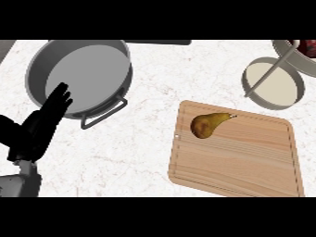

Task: Pick the cupcake from the cutting board and place it in the tiered basket

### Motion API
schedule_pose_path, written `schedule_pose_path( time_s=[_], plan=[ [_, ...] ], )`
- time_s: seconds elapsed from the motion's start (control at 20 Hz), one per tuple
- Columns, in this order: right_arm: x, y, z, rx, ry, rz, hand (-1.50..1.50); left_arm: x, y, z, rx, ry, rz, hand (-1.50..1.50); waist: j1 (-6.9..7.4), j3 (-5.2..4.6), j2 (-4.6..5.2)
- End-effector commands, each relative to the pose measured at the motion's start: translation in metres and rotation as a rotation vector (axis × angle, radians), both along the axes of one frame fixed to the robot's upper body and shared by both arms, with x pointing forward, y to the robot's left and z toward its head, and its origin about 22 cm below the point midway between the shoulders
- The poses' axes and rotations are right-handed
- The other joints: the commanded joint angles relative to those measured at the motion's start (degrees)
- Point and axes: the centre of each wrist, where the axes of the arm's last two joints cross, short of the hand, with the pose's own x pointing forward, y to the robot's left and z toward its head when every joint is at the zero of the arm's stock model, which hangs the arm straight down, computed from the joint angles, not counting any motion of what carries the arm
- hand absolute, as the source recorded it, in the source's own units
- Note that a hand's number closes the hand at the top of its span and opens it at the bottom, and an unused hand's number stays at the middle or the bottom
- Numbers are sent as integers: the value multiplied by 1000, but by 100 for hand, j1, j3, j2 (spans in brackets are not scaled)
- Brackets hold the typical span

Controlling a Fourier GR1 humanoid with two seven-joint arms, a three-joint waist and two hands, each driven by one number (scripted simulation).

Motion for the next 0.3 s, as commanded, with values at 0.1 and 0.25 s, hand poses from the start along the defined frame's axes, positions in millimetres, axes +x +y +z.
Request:
schedule_pose_path(
  time_s=[0.1,0.25],
  plan=[
    [-28,-22,6,7,-31,-37,-150,5,-3,5,-14,-2,-16,0,83,20,60],
    [-48,-37,3,-28,-4,-10,-150,1,5,-4,1,1,-1,0,23,24,58]
  ],
)
